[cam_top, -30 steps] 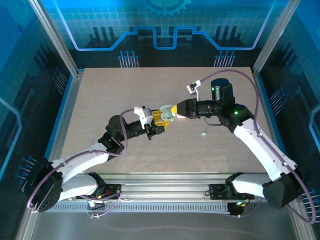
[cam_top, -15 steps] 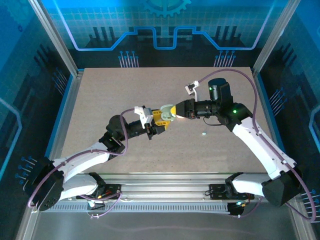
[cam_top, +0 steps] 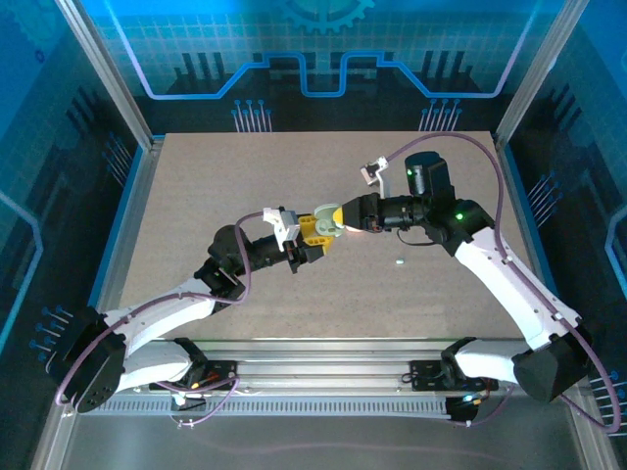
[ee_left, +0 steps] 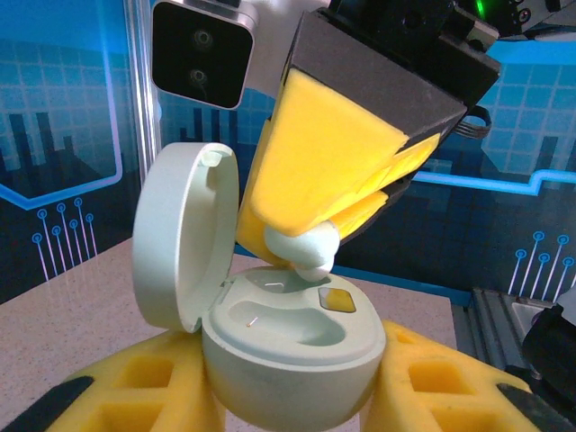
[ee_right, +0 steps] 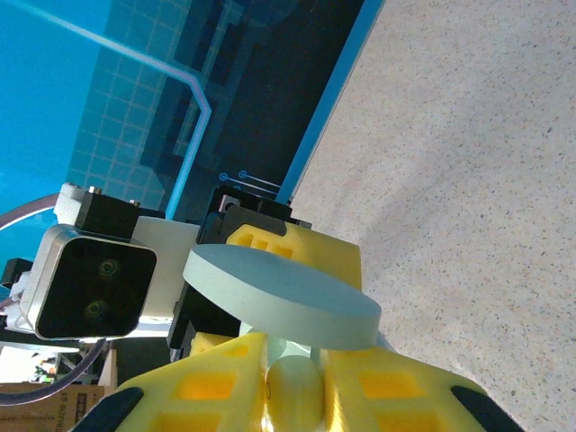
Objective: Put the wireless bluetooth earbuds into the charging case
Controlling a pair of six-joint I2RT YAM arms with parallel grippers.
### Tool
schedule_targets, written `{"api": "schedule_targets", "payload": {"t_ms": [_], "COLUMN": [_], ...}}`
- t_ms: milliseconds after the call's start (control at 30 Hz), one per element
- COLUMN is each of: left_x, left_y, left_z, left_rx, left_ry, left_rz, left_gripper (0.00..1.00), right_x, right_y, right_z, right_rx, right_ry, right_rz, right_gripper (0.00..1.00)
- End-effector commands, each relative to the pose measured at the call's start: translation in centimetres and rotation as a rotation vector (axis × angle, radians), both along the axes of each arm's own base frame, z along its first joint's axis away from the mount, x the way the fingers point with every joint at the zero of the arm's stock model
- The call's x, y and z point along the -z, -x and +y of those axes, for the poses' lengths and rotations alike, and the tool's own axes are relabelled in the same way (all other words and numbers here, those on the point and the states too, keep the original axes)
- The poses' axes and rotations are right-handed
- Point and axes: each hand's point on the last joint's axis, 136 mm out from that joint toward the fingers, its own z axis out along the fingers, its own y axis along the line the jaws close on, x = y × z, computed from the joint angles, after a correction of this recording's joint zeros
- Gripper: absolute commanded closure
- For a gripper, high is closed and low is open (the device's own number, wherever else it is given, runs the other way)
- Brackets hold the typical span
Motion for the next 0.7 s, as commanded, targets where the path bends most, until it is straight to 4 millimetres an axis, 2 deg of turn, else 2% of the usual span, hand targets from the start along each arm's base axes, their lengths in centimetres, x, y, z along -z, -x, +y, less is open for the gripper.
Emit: {"api": "schedule_targets", "payload": {"t_ms": [0,333,667], "left_x": [-2.0,-1.9,-2.0], "left_y": [0.7,0.5,0.5], "left_z": [-0.3,-0.4,-0.3], "left_rx": [0.044,0.041,0.033], "left_ry": [0.039,0.041,0.043], "left_rz": [-0.059,-0.054,-0.058], "left_gripper": [0.67,0.67,0.67], "right_x": [-1.1,-1.3,-0.1], "right_y": [0.0,-0.3,-0.4], "right_z": [0.3,0.3,-0.3], "right_rx": [0.004,0.030,0.060], "right_ry": [-0.001,-0.012,0.057], "right_rz": [-0.052,-0.043,-0.027], "right_gripper": [0.76,0.75,0.74]}}
